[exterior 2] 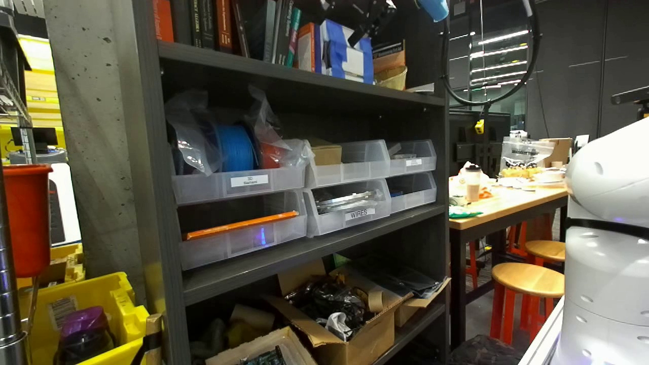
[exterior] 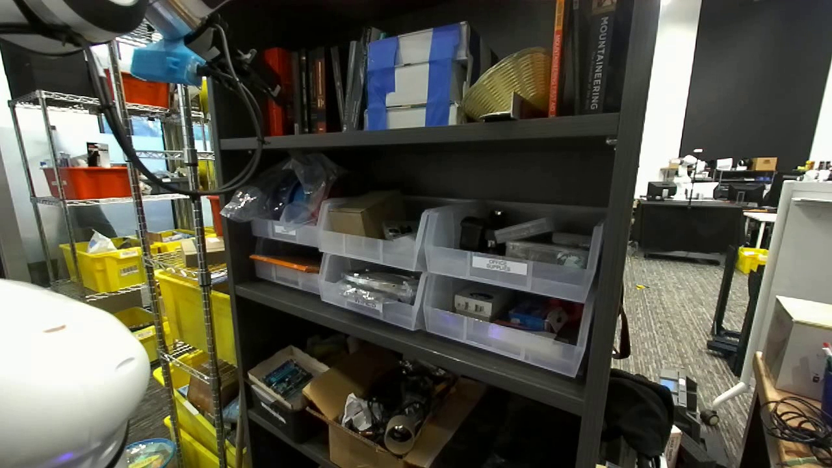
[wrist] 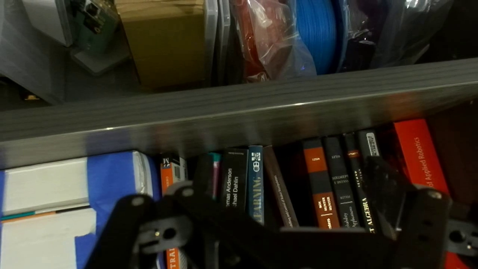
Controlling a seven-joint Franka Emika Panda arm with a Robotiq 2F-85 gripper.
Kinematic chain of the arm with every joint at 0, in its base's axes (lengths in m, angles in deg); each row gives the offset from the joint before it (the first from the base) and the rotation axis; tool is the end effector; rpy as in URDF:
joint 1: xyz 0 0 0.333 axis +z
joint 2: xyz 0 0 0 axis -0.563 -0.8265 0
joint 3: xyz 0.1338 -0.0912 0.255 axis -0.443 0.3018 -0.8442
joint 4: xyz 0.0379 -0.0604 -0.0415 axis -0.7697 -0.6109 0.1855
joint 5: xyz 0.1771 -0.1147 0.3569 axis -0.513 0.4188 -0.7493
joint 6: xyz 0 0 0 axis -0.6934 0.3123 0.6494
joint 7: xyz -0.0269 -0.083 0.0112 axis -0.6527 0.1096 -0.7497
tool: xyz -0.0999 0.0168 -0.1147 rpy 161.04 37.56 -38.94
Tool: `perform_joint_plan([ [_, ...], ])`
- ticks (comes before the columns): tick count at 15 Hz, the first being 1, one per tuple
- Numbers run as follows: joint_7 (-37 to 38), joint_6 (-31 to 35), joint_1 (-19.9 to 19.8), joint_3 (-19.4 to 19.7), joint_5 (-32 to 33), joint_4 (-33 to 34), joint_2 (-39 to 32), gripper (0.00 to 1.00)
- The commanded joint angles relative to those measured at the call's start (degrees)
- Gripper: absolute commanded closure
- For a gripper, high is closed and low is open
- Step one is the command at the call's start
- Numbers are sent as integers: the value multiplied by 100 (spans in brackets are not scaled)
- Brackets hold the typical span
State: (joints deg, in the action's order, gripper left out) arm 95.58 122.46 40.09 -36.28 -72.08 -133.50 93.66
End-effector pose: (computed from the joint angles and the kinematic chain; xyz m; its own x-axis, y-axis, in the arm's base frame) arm 0.3167 0.1692 0.6737 0.5348 -0.1002 0.8390 0.1020 -0.9780 -0.1818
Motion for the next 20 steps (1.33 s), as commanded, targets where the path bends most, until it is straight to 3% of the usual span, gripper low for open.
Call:
perform_joint_plan([
  [1,60,-236,-18,-4,22,-44,65,0],
  [9,96,-1371,105,-96,9,8,298,0],
  [15,170,-2034,190,-384,-12,74,265,0],
  [20,147,-1909,111,-594,39,34,-67,0],
])
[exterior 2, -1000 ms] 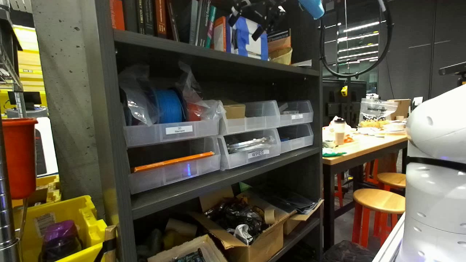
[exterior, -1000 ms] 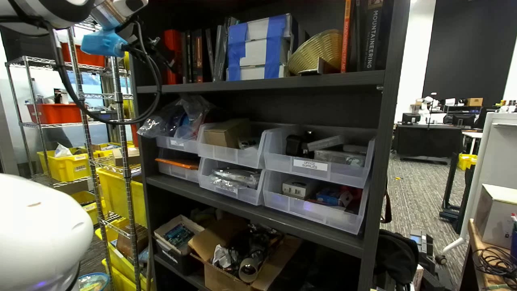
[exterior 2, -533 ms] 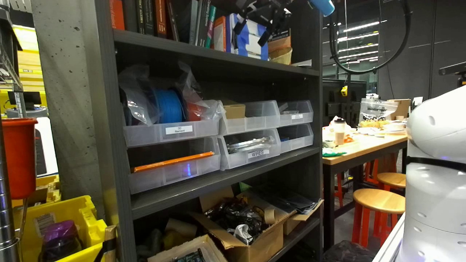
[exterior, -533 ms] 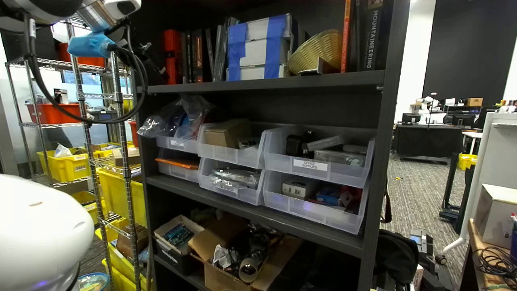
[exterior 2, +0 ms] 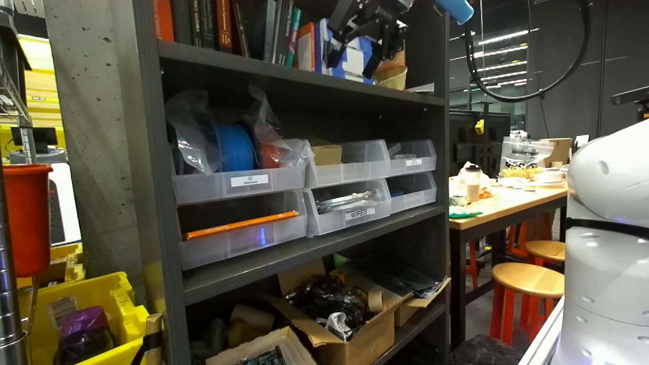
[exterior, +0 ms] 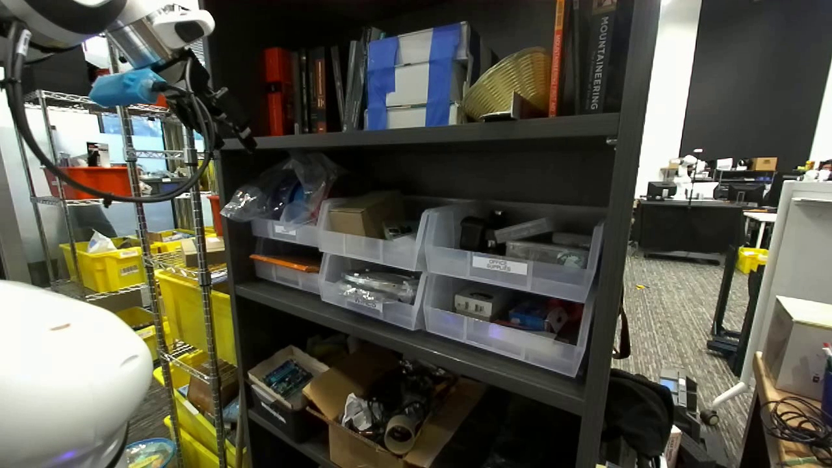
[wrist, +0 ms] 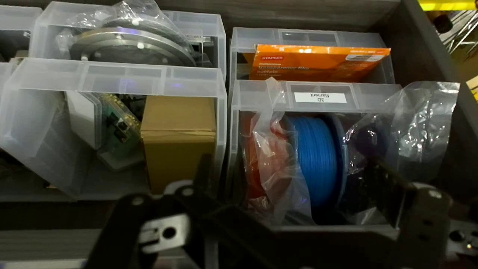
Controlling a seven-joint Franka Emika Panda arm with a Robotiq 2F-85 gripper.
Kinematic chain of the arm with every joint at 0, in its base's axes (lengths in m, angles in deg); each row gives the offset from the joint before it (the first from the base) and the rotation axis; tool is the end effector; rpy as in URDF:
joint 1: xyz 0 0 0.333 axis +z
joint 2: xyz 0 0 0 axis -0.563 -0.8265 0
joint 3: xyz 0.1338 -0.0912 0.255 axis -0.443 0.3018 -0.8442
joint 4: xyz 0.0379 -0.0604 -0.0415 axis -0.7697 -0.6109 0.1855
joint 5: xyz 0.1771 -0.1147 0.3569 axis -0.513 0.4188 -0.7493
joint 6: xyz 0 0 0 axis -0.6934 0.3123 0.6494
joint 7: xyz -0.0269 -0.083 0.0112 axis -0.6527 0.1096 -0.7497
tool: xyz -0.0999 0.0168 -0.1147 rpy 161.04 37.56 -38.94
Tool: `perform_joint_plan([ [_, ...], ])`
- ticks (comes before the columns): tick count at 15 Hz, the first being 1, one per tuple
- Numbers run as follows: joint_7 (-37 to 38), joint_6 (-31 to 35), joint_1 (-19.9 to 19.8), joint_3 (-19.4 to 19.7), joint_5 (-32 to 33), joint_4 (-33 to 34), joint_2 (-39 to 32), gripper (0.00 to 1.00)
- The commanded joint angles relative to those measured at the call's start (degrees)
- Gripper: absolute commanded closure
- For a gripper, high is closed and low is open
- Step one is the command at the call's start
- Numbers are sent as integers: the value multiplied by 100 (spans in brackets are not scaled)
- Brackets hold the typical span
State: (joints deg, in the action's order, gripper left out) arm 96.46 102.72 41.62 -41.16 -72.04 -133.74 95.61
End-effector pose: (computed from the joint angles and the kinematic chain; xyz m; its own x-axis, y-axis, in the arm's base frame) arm 0.2833 0.2007 0.6118 0.7550 0.0290 0.6551 0.0822 -0.9953 -0.0506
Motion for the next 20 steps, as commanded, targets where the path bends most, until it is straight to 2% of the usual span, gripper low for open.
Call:
perform_joint_plan([
  [1,83,125,-36,-151,21,26,-327,0],
  [5,306,260,-5,-310,-28,-103,-523,0],
  [11,875,125,-84,-419,22,-519,-462,0],
  [14,1175,229,-283,-439,116,-692,-337,0],
  [20,1771,1100,-862,-654,573,-880,-249,0],
])
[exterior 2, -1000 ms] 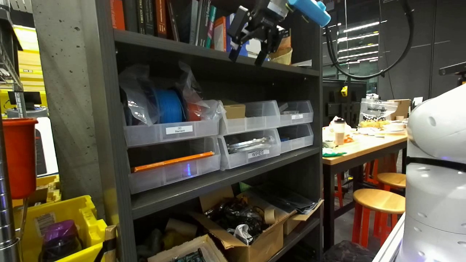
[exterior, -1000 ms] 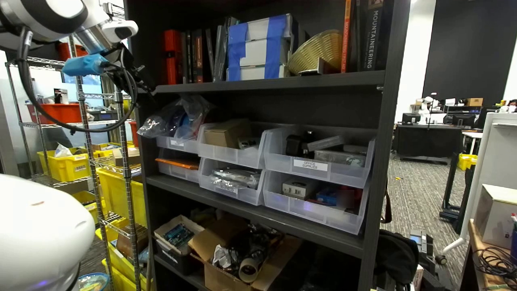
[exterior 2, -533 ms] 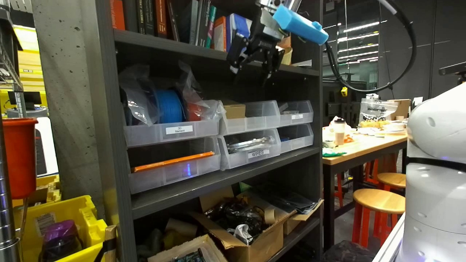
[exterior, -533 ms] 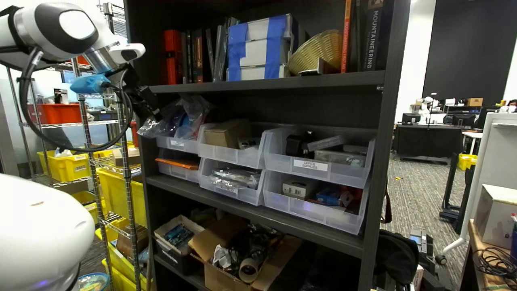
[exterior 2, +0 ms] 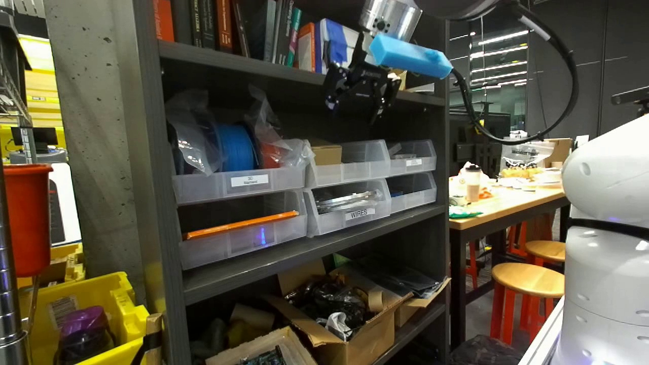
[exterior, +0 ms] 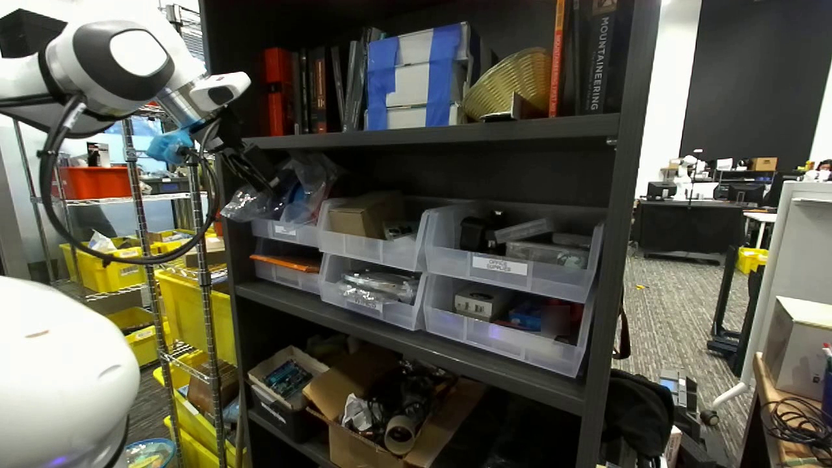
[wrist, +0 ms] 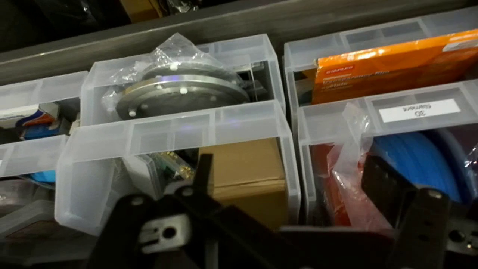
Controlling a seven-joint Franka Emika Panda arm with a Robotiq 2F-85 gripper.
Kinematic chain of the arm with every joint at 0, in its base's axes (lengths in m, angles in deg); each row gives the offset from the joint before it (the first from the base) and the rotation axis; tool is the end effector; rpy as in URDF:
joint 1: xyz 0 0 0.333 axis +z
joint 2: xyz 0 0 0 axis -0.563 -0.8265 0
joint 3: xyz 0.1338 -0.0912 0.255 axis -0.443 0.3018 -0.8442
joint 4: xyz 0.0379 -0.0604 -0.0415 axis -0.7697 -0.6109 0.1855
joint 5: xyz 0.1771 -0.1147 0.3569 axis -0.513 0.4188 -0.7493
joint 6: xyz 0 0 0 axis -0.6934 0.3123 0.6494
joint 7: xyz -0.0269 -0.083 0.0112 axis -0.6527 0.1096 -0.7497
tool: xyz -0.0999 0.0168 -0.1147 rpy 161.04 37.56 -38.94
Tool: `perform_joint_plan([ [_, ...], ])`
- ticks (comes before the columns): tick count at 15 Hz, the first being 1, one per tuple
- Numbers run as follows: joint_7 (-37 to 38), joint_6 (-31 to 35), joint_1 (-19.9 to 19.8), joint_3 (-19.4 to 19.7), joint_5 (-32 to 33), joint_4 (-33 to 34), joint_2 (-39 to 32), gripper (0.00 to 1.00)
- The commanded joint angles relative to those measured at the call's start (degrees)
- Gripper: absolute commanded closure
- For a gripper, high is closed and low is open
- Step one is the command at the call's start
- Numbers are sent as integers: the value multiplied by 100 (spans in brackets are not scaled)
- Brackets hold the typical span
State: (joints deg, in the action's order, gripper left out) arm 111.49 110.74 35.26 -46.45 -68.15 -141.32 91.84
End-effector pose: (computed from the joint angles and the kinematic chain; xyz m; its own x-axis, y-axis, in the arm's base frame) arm 0.3303 0.1795 0.5303 0.7499 -0.2017 0.6301 -0.2025 -0.9766 -0.0716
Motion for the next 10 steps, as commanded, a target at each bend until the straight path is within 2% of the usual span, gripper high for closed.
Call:
perform_joint_plan([
  [1,324,363,-281,-136,232,-148,137,0],
  [6,417,336,-473,6,472,-348,302,0],
  [10,229,463,-667,404,693,-365,447,0],
])
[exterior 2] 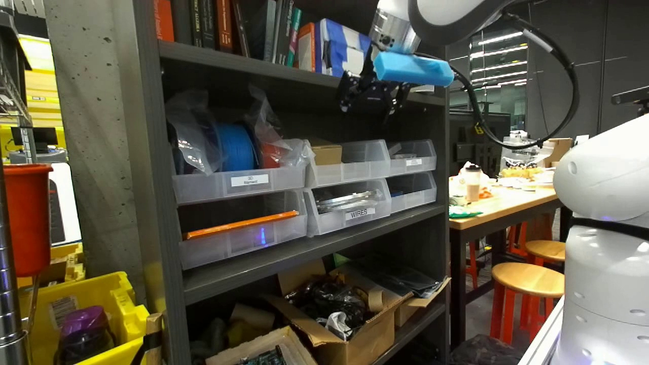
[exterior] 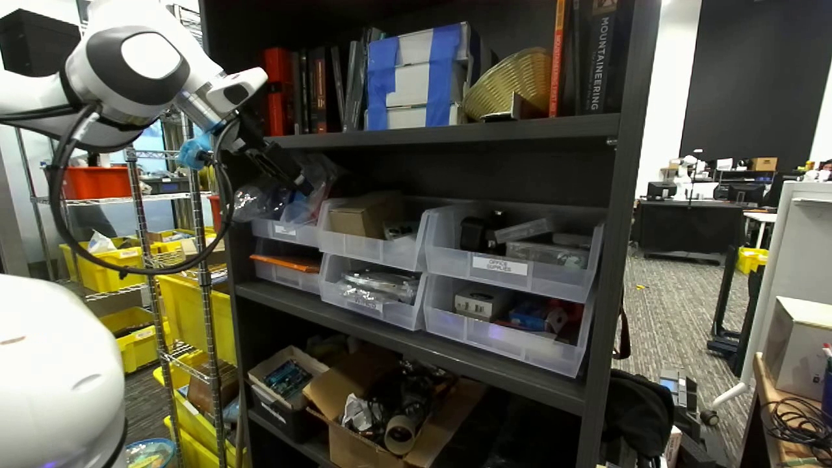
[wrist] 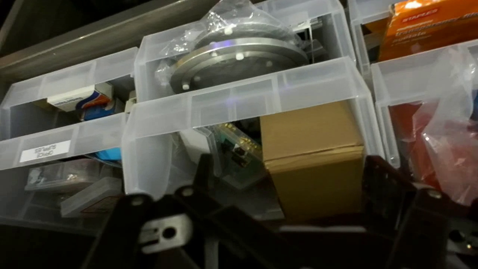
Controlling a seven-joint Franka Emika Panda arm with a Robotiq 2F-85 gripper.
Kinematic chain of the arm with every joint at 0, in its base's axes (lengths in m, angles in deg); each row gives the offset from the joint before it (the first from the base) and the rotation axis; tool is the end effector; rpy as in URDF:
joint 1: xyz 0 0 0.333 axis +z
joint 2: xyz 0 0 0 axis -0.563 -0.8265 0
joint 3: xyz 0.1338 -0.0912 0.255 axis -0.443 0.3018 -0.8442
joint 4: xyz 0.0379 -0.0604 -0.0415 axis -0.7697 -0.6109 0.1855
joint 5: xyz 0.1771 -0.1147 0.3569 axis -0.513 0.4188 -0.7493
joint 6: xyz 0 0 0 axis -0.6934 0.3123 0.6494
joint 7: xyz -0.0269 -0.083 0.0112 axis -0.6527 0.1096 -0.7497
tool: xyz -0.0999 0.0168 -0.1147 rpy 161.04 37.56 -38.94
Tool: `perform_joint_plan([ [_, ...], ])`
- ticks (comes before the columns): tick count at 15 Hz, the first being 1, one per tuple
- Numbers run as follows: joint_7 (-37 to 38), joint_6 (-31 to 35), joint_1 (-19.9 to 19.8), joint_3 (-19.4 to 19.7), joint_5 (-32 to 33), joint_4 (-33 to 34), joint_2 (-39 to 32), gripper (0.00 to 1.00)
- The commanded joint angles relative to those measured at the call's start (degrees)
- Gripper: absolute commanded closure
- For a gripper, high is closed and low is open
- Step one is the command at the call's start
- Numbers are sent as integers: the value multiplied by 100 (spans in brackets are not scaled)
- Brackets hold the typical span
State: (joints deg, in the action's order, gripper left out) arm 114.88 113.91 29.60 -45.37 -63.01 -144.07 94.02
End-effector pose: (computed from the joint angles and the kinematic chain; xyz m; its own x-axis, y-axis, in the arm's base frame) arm 0.3447 0.1287 0.5303 0.6684 -0.2837 0.6876 -0.3384 -0.9392 -0.0586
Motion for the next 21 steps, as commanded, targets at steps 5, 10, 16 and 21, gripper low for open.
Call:
perform_joint_plan([
  [5,-312,158,-135,520,85,24,148,0],
  [10,-362,167,-139,558,78,24,167,0],
  [16,-248,574,-466,645,162,-388,236,0],
  [21,-254,1119,-962,822,146,-523,70,0],
])
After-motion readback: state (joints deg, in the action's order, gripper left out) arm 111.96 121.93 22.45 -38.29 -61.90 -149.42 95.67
